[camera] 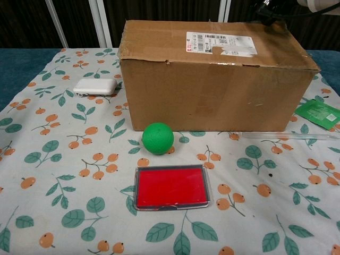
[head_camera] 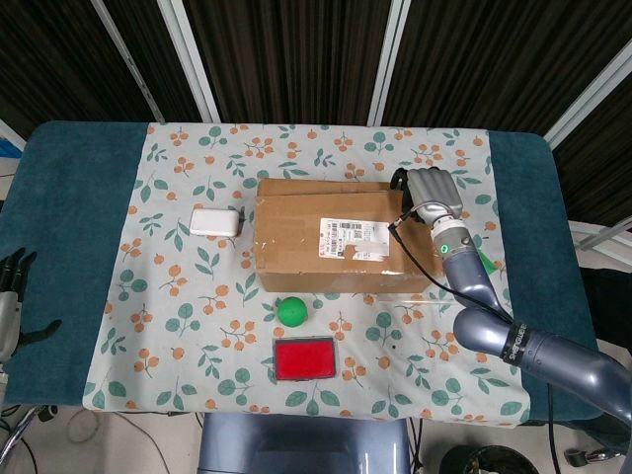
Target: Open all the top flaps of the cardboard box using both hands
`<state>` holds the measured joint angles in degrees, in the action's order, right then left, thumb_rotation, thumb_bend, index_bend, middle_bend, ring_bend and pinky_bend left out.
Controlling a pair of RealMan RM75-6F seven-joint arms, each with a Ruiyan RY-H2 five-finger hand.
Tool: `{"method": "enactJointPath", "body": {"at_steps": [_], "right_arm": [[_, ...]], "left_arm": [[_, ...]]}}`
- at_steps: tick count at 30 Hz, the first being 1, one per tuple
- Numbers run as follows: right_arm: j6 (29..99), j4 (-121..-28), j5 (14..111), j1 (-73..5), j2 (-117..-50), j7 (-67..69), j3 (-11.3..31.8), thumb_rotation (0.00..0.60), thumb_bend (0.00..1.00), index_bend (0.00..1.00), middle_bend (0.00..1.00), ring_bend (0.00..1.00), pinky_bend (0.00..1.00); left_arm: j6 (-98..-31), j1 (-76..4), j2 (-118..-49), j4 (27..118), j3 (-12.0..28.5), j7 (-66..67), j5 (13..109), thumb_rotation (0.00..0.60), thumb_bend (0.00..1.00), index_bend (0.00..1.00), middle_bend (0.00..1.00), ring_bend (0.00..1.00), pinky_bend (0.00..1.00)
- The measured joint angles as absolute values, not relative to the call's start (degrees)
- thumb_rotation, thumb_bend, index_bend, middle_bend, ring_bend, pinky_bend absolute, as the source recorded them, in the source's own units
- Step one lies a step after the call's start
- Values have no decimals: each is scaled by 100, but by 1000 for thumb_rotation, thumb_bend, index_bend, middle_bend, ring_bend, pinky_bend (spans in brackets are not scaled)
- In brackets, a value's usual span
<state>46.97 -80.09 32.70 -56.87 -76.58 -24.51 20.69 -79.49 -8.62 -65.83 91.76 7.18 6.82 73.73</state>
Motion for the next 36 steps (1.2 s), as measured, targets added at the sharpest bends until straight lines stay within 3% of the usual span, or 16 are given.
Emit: {"method": "enactJointPath", "body": {"at_steps": [16, 36], "right_arm": [[4974, -8573, 3329, -5730, -7426, -2353, 2136, 600, 1000, 484, 583, 461, 339], [5383, -10496, 2863, -5713, -6408, -2076, 2641, 600, 1000, 484, 579, 462, 339]], "left_arm": [[-7967, -868, -6596, 9169, 722, 631, 7387, 600, 107, 0, 0, 0, 0], [-8012, -862, -6628, 9164, 699, 644, 7435, 600, 107, 0, 0, 0, 0]]}}
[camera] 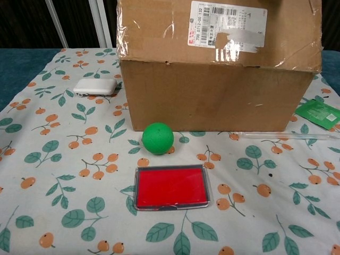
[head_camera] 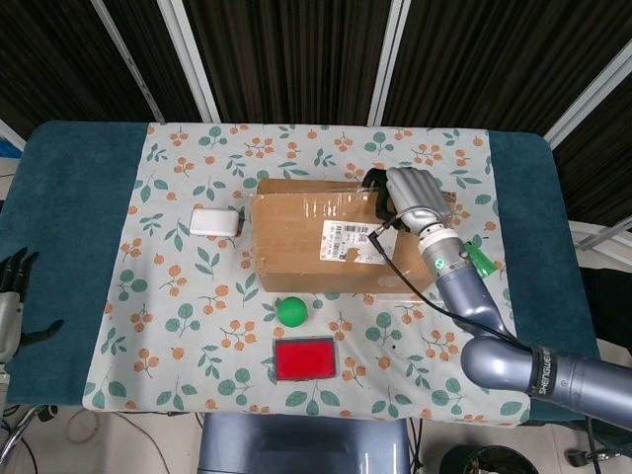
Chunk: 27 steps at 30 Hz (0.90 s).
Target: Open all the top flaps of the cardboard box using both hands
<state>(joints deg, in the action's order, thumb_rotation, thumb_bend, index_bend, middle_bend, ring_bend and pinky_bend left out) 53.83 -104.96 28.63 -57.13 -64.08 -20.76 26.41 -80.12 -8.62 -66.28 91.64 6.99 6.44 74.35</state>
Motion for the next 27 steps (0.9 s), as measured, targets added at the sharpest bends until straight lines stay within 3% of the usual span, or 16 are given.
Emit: {"method": "enactJointPath", "body": {"at_steps": [27], "right_arm": [[5619, -12483, 2149, -5542, -4794, -2027, 2672, 600, 1000, 484, 579, 462, 398]], "left_arm": [[-8028, -844, -6628, 9203, 675, 666, 7438, 600, 107, 0, 0, 0, 0]]}}
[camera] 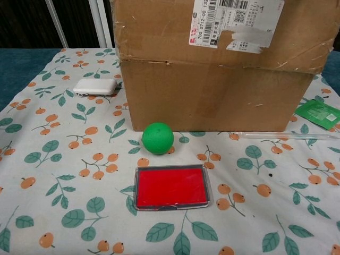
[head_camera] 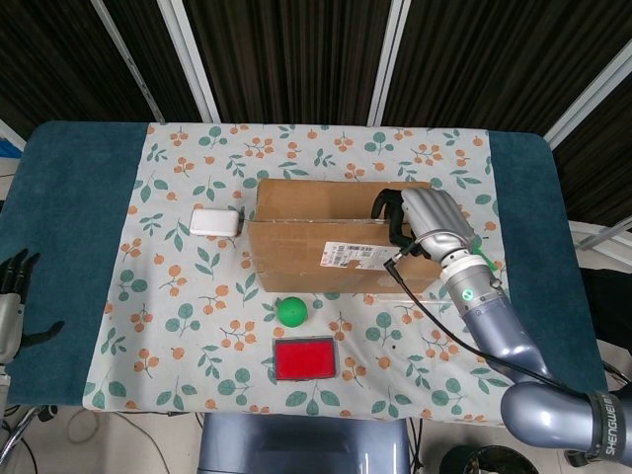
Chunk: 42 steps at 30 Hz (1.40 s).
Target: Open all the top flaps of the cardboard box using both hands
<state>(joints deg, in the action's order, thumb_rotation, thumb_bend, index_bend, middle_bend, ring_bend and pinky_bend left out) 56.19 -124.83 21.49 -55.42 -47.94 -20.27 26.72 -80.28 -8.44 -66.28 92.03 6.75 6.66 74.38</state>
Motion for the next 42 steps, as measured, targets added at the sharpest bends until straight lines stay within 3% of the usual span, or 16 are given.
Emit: {"method": "enactJointPath", "body": {"at_steps": [11, 21, 24, 27, 29, 32, 35, 42], "right_arm": [[5869, -13489, 2502, -5169, -4273, -1811, 2588, 600, 1000, 483, 580, 462, 400], [5526, -13499, 3091, -4809, -4079, -1350, 2401, 600, 999, 446, 569, 456, 400], [5624, -13499, 3364, -4659, -4079, -1290, 2332, 600, 882, 373, 507, 423, 399], [5947, -13499, 3697, -4473, -4124, -1323, 2216, 600, 631, 276, 398, 353, 358], [6283, -13472, 3992, -4311, -4194, -1440, 2077, 600, 484, 163, 276, 251, 296], [6815, -13296, 4574, -4035, -4379, -1765, 1769, 600, 343, 21, 99, 87, 246], [7413, -12905, 5262, -3675, -4666, -2167, 1352, 600, 271, 0, 7, 10, 232], [8780, -11642, 6355, -2561, -5571, -2440, 498, 600, 229, 0, 0, 0, 229]], "left_arm": [[-8027, -844, -6638, 9199, 668, 694, 7436, 600, 107, 0, 0, 0, 0], [-8024, -843, -6642, 9197, 654, 735, 7441, 600, 107, 0, 0, 0, 0], [-8020, -845, -6646, 9194, 647, 769, 7439, 600, 107, 0, 0, 0, 0], [-8028, -847, -6656, 9183, 639, 815, 7451, 600, 107, 0, 0, 0, 0], [-8037, -849, -6670, 9167, 637, 850, 7456, 600, 107, 0, 0, 0, 0], [-8054, -856, -6683, 9155, 642, 895, 7462, 600, 107, 0, 0, 0, 0], [-8093, -867, -6688, 9158, 655, 965, 7490, 600, 107, 0, 0, 0, 0], [-8093, -928, -6626, 9297, 655, 1307, 7544, 600, 107, 0, 0, 0, 0]]}}
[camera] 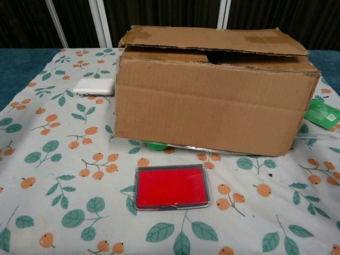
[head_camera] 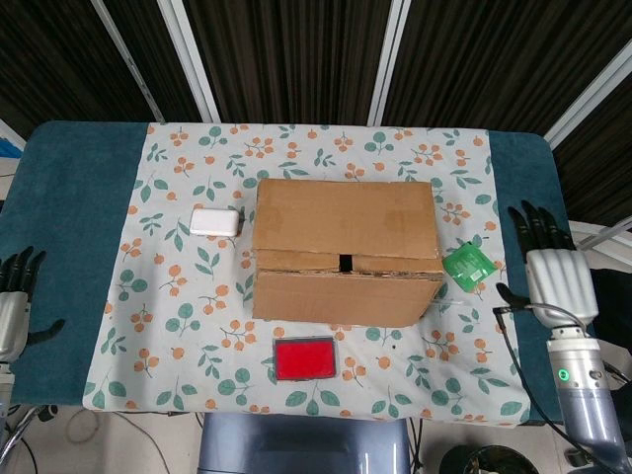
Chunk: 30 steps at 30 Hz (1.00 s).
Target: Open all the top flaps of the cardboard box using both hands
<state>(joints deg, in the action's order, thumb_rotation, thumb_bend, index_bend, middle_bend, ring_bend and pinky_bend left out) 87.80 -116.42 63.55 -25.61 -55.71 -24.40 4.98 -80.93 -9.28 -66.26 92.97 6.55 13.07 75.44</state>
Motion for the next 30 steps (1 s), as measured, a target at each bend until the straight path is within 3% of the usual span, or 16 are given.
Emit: {"method": "enactJointPath", "body": {"at_steps": [6, 14, 21, 30], "right_arm": [[9454, -10590, 7028, -1899, -6145, -1919, 168, 600, 228, 0, 0, 0, 228], [9587, -9380, 7364, -1389, -6762, -929, 20, 600, 229, 0, 0, 0, 228], [9350, -9084, 7360, -1236, -6964, -460, 121, 600, 230, 0, 0, 0, 228], [9103, -9032, 7284, -1092, -6984, -122, 279, 600, 234, 0, 0, 0, 228]], "left_arm": [[-8015, -1114, -6540, 9742, 755, 1701, 7547, 600, 107, 0, 0, 0, 0], [-7697, -1775, -6482, 10520, 1168, 2564, 7532, 600, 131, 0, 0, 0, 0], [-7151, -2684, -6692, 10903, 1744, 3425, 7043, 600, 179, 0, 0, 0, 0], [-6504, -4083, -7590, 10831, 2222, 4567, 5953, 600, 209, 0, 0, 0, 0]]}}
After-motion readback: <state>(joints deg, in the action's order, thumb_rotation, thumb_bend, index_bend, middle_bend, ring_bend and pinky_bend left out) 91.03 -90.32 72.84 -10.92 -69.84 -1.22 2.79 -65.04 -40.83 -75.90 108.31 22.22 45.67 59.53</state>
